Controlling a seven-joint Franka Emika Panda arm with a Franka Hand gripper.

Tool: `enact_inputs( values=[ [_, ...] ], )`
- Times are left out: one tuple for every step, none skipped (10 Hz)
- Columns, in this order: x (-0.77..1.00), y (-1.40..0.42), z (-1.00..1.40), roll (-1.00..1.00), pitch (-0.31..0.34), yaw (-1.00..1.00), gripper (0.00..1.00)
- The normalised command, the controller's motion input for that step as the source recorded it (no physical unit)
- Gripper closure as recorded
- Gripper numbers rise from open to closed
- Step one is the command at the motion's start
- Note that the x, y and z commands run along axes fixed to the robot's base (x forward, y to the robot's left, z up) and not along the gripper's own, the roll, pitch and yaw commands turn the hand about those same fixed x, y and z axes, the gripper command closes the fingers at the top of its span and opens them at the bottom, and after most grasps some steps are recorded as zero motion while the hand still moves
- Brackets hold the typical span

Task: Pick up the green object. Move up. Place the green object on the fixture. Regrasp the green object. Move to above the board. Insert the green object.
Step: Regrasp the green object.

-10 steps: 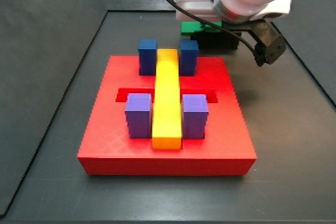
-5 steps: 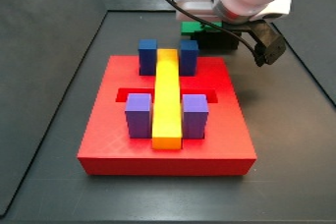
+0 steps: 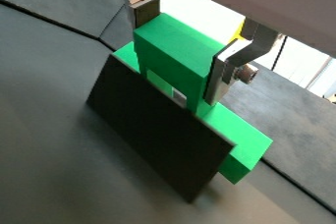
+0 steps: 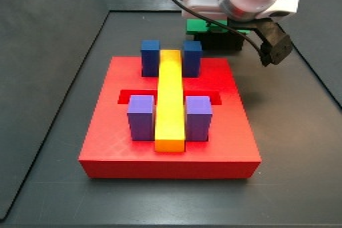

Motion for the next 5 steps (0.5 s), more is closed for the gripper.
enact_inputs(
  values=[
    [0.0, 0.0, 0.0, 0.0, 0.0, 0.0, 1.0],
    [0.0, 0.0, 0.0, 0.0, 0.0, 0.0, 1.0],
    [0.0, 0.0, 0.0, 0.0, 0.0, 0.0, 1.0],
    [0.0, 0.0, 0.0, 0.0, 0.0, 0.0, 1.0],
    [0.0, 0.0, 0.0, 0.0, 0.0, 0.0, 1.0]
  ],
)
